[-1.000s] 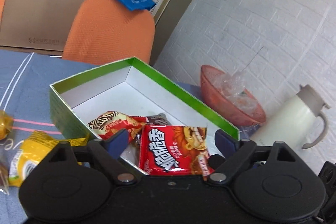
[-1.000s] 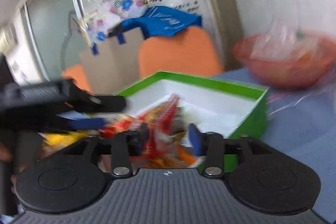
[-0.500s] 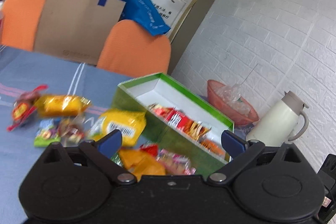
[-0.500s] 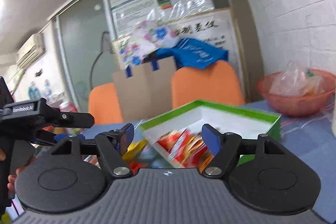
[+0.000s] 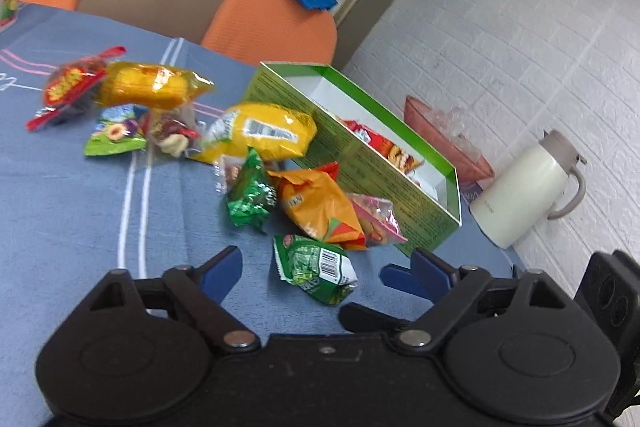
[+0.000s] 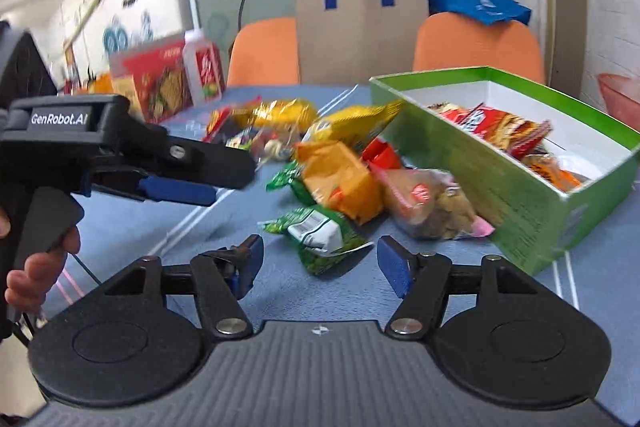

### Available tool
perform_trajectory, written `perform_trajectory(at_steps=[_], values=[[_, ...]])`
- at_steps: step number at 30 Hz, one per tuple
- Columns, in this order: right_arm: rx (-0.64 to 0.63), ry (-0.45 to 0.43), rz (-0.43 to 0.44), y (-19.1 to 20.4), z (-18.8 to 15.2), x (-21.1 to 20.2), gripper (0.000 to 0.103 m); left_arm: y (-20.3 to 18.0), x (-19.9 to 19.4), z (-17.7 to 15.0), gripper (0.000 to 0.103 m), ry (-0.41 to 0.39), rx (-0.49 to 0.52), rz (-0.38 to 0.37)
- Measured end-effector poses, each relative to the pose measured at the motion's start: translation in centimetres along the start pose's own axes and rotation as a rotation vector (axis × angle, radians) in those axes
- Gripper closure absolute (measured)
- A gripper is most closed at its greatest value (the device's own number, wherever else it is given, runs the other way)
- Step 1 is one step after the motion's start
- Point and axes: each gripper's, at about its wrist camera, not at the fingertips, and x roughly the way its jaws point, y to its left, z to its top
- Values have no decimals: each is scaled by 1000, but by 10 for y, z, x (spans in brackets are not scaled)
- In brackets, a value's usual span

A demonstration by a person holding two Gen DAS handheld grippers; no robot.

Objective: Organize snacks
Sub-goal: 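Grasp the green-and-white sachet with the left gripper, then carry the green-and-white sachet into the green box and open the left gripper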

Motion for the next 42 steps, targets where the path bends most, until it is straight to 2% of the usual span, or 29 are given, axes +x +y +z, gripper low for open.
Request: perform_trajectory(at_steps=[2, 7, 8, 9, 10, 11, 12, 13, 17, 19, 25, 33, 42], values=[[-3, 15, -16, 1, -1, 4, 7, 1, 13, 1, 0, 28, 0, -18], [-7, 37, -29, 0, -2, 15, 9, 3, 33, 3, 0, 63, 1, -20], [-17, 42, -32, 2, -2, 18, 11, 3, 36, 2, 6, 73, 0, -18], [-28, 45, -35, 2, -3, 21, 15, 4, 38, 1, 30, 84, 3, -17], [-35, 49, -40, 3, -4, 24, 34, 4, 42, -1, 46, 104, 12, -13], [-45, 40, -41, 3, -5, 24, 39, 4, 42, -3, 49, 109, 16, -13], [-52, 42, -47, 4, -6, 23, 41, 5, 40, -6, 48, 106, 9, -16], [-59, 40, -45, 6, -7, 19, 47, 6, 37, -7, 48, 111, -8, -24], [-40, 16, -22, 6, -13, -3, 50, -5, 21, -14, 49, 103, -18, -59], [-26, -8, -20, 5, -13, -16, 50, -18, 15, -11, 50, 84, 10, -74], [-27, -138, -92, -5, 4, -54, 50, -61, 10, 12, 50, 21, 115, -138], [21, -226, -198, -44, 19, -67, 50, -101, 52, 38, 50, 18, 207, -203], [76, -260, -309, -94, 19, -64, 50, -121, 115, 61, 50, 51, 186, -283]])
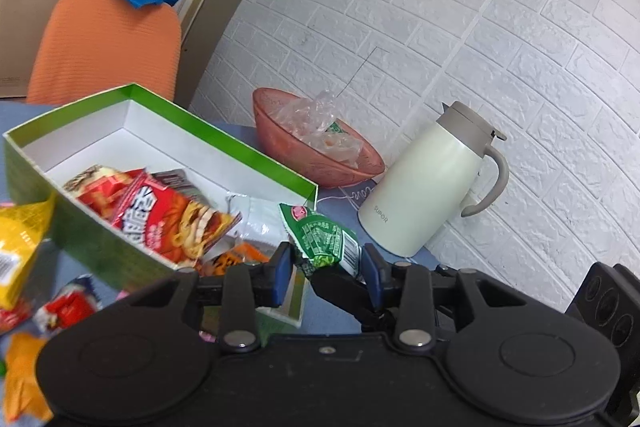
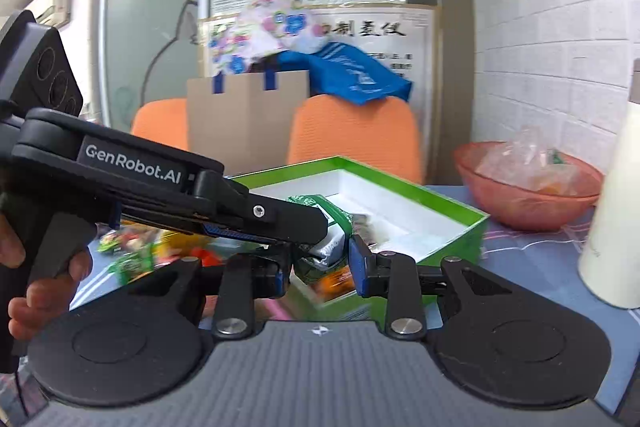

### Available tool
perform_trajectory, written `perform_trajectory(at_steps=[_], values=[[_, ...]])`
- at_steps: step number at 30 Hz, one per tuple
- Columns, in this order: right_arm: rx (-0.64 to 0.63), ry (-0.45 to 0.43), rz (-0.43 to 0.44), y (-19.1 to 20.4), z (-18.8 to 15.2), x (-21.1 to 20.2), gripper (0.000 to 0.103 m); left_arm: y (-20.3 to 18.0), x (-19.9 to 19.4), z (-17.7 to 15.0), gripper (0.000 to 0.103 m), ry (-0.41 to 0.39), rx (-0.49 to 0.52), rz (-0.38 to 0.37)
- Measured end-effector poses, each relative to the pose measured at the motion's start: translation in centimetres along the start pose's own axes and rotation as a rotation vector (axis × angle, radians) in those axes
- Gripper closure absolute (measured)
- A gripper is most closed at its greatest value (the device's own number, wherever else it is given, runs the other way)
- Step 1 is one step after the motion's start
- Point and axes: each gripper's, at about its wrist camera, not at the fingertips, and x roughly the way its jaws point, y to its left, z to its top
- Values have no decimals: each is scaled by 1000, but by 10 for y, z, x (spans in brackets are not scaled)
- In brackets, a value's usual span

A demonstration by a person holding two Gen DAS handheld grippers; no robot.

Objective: Organize snacks
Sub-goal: 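Carry the green-and-white sachet into the green box and open the left gripper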

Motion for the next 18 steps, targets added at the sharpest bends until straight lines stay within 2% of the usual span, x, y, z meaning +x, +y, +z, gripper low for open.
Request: perform_trajectory(at_steps=[6, 13, 14, 15, 16, 18], values=[[41, -29, -33, -25, 4, 22, 50, 6, 33, 21, 49, 20, 12, 4], [113, -33, -38, -41, 2, 52, 50, 17, 60, 32, 49, 43, 28, 69], [125, -29, -32, -42, 0, 56, 50, 19, 63, 32, 41, 50, 32, 82], [130, -26, -28, -42, -3, 60, 49, 21, 65, 30, 20, 59, 35, 99], [126, -19, -28, -41, -7, 64, 44, 22, 65, 28, 3, 69, 42, 121], [97, -6, -57, -36, -13, 68, 31, 20, 57, 22, 0, 38, 57, 171]])
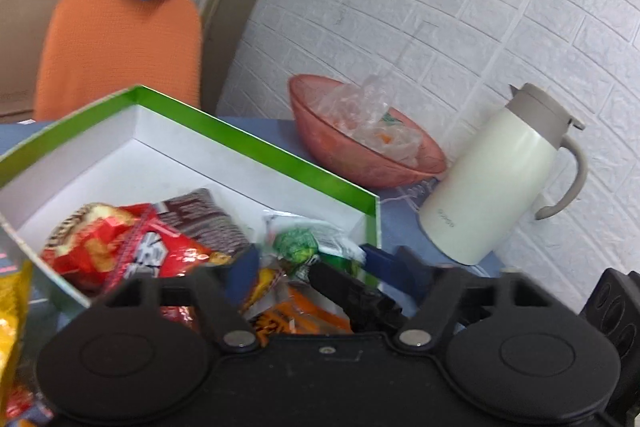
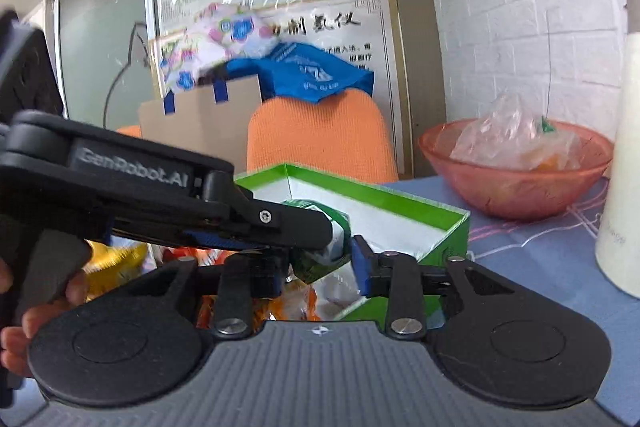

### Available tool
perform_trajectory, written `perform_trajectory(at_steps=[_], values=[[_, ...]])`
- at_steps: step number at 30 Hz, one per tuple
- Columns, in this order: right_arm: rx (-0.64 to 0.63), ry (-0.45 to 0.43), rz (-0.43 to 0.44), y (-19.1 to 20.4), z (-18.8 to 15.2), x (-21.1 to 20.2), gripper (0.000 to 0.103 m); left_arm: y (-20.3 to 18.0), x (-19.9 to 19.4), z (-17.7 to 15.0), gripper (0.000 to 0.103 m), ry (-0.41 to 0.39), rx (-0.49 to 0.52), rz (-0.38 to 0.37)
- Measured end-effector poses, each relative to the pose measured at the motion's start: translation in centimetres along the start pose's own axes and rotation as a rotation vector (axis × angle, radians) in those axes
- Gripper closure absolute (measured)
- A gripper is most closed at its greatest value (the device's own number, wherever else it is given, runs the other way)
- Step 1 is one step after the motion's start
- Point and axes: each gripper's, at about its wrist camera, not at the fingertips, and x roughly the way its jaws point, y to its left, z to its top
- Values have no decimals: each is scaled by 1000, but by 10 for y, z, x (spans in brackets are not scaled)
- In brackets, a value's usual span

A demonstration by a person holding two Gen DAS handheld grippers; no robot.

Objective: Organize snacks
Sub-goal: 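Carry the green-and-white sachet into the green box and open the left gripper, then grasp the pink-and-white snack bag with the left gripper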

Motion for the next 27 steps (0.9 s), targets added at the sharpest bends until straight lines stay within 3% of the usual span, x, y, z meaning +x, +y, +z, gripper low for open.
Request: perform_trajectory(at_steps=[2, 6, 9, 13, 17, 22, 27], values=[[-29, -36, -17, 4, -3, -6, 0, -2, -18, -6, 0, -46, 5, 10], [-25, -87, -41, 10, 2, -31, 0, -2, -63, -15, 0, -86, -50, -32], [9, -113, 10, 14, 7, -53, 0, -1, -101, -27, 0, -111, -71, 54], [49, -114, 96, 28, 6, -75, 0, 19, -142, -48, 0, -161, -145, 93], [36, -67, 162, 51, -8, -83, 0, 42, -160, -70, 0, -159, -208, 135], [-84, 48, 211, 86, -24, -69, 0, 65, -176, -98, 0, -148, -299, 142], [-296, 96, 212, 120, -24, -40, 0, 69, -196, -110, 0, -154, -310, 153]])
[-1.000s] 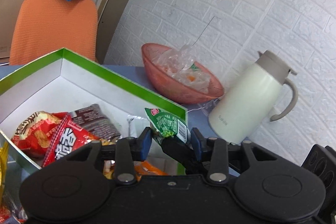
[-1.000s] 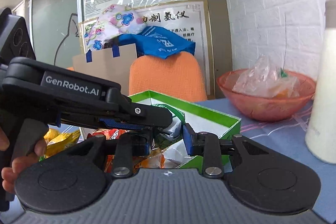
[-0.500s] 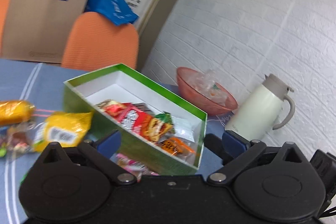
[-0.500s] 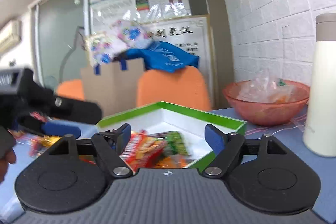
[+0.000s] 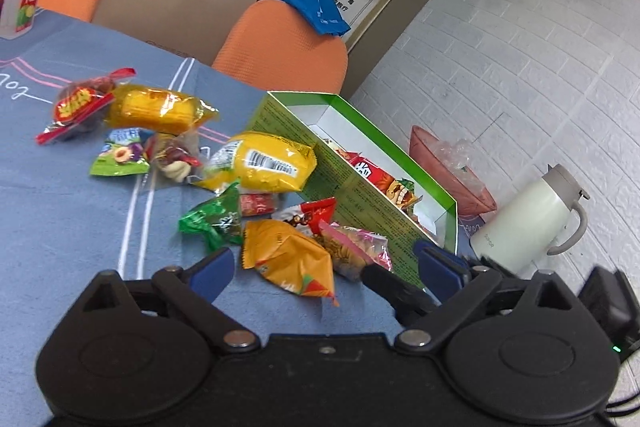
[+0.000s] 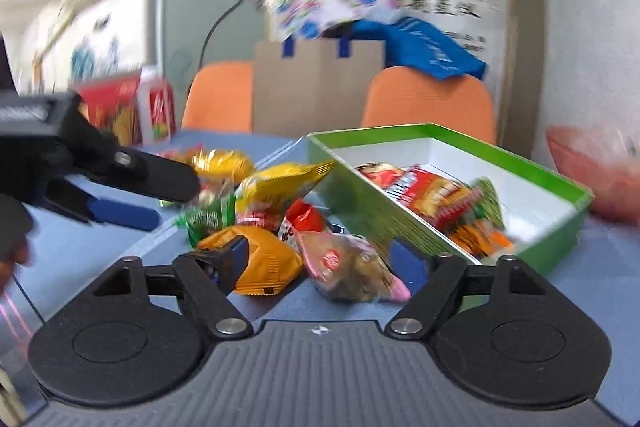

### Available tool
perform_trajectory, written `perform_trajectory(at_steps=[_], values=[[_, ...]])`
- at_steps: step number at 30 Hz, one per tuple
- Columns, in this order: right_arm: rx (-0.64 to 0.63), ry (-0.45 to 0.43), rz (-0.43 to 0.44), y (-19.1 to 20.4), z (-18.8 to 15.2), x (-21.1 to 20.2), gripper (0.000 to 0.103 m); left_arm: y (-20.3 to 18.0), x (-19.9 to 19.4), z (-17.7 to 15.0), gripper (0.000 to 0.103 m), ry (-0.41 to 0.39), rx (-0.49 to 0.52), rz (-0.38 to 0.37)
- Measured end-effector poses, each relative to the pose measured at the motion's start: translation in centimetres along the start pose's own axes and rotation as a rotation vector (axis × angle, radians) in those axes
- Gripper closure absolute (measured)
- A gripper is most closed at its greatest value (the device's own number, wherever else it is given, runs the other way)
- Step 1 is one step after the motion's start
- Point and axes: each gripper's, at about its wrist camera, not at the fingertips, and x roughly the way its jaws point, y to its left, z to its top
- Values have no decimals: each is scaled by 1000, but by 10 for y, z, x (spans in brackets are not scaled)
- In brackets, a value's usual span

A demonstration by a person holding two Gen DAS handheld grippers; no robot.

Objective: Organize snacks
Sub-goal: 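Grasp the pink-and-white snack bag with the left gripper, then lower the pink-and-white bag into the green box and open the left gripper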

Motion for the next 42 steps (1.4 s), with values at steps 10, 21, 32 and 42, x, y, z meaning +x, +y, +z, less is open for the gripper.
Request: perform_trajectory(at_steps=[10, 21, 32, 42], values=[[-73, 135, 32, -2, -8, 14, 30, -14, -3, -12, 0, 69, 28, -153], [-63, 110, 50, 10, -41, -42, 0, -38, 51, -42, 0, 228, 33, -185], [-65, 152, 15, 7, -38, -23, 31, -37, 79, -38, 56, 243, 36, -126], [-109, -13, -58, -12, 5, -50, 33, -85, 54, 6, 57, 96, 170, -200]])
